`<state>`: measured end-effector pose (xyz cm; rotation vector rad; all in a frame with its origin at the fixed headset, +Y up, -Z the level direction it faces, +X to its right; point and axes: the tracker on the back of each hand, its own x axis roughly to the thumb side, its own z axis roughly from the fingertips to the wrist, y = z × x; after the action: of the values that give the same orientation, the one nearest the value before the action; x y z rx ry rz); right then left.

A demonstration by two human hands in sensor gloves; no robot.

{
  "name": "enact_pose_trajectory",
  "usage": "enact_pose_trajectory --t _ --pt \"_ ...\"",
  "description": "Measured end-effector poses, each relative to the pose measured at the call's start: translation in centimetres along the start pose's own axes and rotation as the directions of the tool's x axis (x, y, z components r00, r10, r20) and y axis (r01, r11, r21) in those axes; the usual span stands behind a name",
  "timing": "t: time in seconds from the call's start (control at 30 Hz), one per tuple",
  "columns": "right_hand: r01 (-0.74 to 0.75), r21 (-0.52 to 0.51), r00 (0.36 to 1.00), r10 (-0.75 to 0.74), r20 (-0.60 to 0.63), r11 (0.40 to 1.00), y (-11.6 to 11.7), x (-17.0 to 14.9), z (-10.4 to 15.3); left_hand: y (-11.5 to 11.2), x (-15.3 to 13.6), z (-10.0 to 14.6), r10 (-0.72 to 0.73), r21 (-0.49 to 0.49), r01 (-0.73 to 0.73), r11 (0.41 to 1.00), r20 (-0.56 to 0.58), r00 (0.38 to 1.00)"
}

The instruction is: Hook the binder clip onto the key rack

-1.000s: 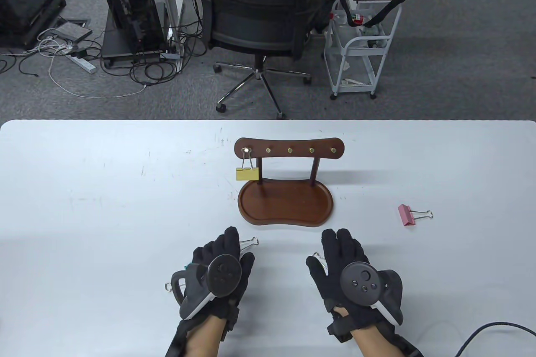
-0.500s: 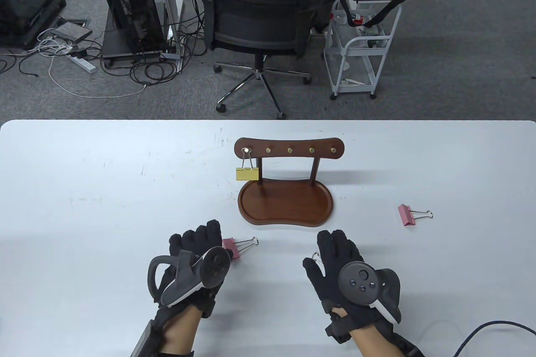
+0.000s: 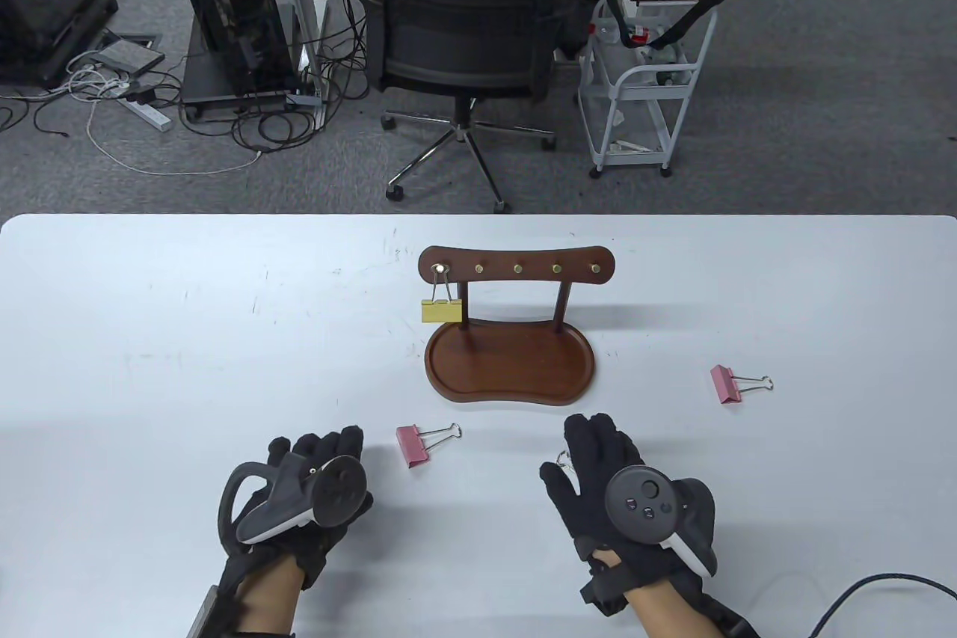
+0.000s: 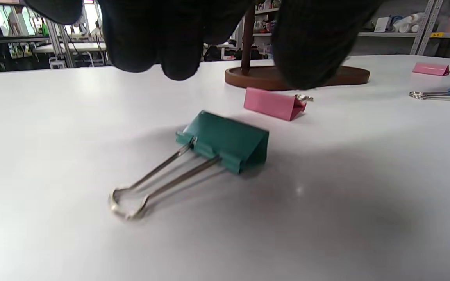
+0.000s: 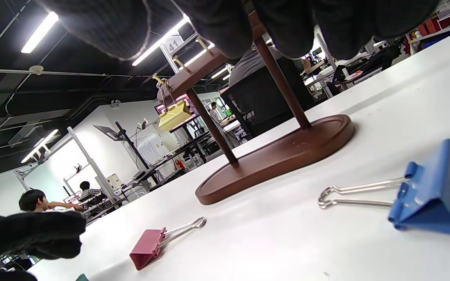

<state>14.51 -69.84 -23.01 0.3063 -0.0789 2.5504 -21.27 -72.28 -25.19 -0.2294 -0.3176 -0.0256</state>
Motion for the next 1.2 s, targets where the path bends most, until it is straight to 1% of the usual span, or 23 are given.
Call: enact_pose_trajectory --t 0.23,0.47,0.9,1.2 --pt "0.003 0.01 1.0 -0.003 -0.002 1.0 0.1 0.0 0.0 -1.9 -1.1 -0.2 0.006 -0.061 -0.007 0.998 -0.008 1.0" --pt "0.006 0.017 1.0 -0.006 -0.006 1.0 0.1 0.0 0.0 -2.9 -1.2 -0.4 -0.022 -0.055 0.022 0.998 -0.007 1.0" --pt "0.006 0.023 1.0 -0.006 -0.007 1.0 0.2 0.0 -0.1 -3.4 -0.8 -0.2 -0.042 0.029 0.042 0.999 0.007 0.999" --pt "0.005 0.024 1.0 -0.005 -0.007 1.0 0.2 0.0 -0.1 -3.4 -0.8 -0.3 -0.032 0.059 0.031 0.998 0.015 0.999"
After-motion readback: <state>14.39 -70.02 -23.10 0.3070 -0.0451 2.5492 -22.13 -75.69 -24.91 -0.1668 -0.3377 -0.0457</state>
